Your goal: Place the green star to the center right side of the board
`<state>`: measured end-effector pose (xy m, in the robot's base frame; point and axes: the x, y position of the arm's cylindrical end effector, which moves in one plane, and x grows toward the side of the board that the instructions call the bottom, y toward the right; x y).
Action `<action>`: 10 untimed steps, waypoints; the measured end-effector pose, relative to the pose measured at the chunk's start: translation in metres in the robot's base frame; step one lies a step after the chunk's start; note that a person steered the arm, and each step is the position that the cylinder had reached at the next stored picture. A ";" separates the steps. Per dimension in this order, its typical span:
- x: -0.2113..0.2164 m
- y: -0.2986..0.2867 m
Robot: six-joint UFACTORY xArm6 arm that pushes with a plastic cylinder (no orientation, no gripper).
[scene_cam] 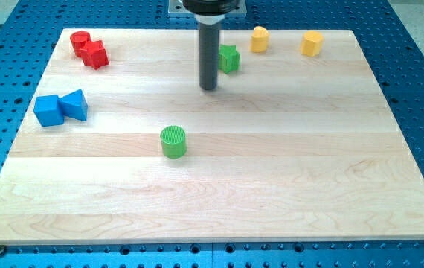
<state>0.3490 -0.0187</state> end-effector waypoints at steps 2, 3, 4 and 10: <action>-0.013 -0.022; -0.025 -0.022; -0.044 -0.016; -0.018 0.069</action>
<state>0.3315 0.0507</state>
